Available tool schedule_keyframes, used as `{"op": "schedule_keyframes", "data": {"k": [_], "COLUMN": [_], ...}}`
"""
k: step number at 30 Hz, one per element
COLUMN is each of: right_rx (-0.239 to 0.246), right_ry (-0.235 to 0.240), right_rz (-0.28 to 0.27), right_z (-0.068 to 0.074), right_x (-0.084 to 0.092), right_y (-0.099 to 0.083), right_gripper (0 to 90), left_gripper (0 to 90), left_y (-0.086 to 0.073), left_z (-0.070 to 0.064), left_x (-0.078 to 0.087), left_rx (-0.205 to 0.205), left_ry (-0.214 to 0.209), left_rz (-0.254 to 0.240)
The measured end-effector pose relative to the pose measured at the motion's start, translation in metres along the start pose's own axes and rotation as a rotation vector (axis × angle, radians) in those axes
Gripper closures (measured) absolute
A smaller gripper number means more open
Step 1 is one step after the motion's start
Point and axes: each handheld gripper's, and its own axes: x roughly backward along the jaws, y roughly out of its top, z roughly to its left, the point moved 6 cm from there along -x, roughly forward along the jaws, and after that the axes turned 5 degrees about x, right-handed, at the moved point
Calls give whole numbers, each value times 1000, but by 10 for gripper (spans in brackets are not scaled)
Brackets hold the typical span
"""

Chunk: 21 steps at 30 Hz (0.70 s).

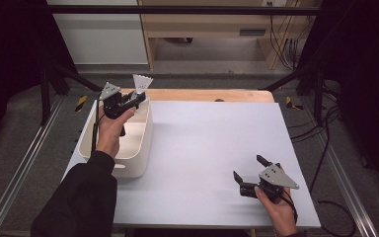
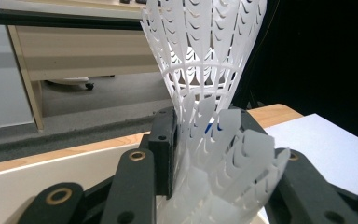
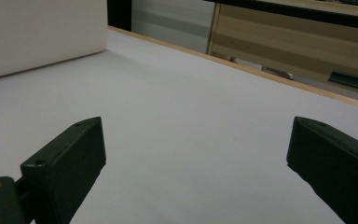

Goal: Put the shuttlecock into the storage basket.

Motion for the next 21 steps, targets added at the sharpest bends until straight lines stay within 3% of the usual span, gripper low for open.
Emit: {"op": "schedule_keyframes", "data": {"k": [21], "right_rx": [0], "right_ry": [2], "right_rz": [2], "right_z": [0], "right_x": [0], "right_y": [-1], "right_gripper": [47], "left_gripper": [645], "left_y": [-5], "left_z": [-1], "left_x": [-2], "left_rx": [-33], "left_ry": [-7], "left_rz": [34]}}
